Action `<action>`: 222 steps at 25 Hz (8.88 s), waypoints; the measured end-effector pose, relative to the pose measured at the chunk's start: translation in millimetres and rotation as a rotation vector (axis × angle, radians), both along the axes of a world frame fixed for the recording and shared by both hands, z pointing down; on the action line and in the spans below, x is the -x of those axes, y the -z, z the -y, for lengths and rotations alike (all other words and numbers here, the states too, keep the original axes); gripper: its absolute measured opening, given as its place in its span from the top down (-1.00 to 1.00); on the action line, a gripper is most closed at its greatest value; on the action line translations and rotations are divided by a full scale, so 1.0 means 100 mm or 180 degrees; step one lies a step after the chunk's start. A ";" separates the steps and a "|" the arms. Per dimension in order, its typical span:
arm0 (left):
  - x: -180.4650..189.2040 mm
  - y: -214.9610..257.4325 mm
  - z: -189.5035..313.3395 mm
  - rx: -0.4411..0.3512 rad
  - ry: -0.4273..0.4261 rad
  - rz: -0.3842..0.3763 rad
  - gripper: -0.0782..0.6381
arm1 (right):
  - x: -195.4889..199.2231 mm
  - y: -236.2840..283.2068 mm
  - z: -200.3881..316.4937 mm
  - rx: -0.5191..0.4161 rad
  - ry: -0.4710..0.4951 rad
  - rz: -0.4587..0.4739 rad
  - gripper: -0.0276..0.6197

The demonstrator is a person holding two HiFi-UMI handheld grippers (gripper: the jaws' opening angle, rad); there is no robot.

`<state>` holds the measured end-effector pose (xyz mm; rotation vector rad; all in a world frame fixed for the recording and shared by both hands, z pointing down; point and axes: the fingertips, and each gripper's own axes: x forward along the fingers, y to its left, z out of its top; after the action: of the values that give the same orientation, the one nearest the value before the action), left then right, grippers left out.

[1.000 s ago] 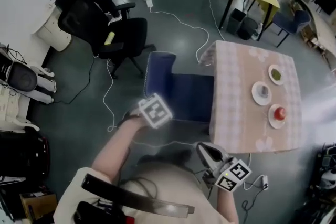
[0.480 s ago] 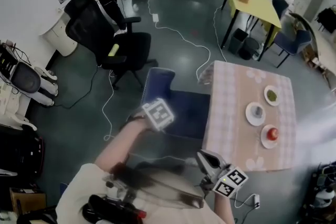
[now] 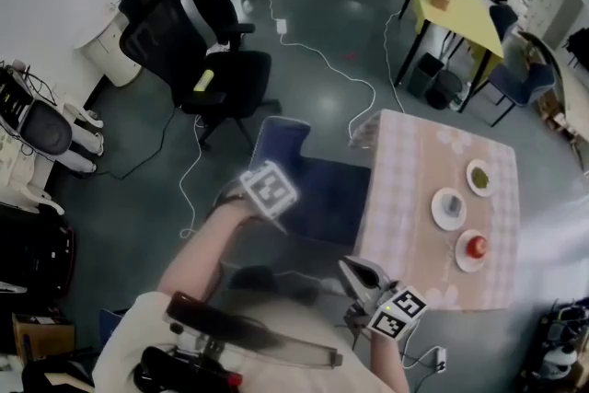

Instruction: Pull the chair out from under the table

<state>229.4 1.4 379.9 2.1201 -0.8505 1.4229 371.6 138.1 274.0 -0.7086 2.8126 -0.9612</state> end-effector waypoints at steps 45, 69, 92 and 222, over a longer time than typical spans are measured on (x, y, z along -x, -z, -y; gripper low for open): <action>2.33 -1.41 1.61 0.0141 0.0930 -0.0215 0.78 | 1.65 -1.17 1.12 0.0921 -0.0311 -0.0690 0.87; 3.28 -2.91 2.26 0.0529 0.0755 0.0119 0.78 | 2.60 -1.68 2.22 0.1196 -0.0441 -0.1225 0.87; 2.69 -3.39 2.07 0.0752 0.0649 0.0260 0.78 | 0.82 -4.48 1.46 0.3011 -0.1578 -0.1565 0.87; 5.71 -4.04 0.84 0.0246 0.2640 -0.0020 0.78 | 1.48 -6.49 3.25 0.2340 -0.1675 -0.2127 0.15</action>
<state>-341.5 -82.1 783.4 1.4181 -1.4172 0.9694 223.4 -187.1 922.7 -2.0466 2.3662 -1.9034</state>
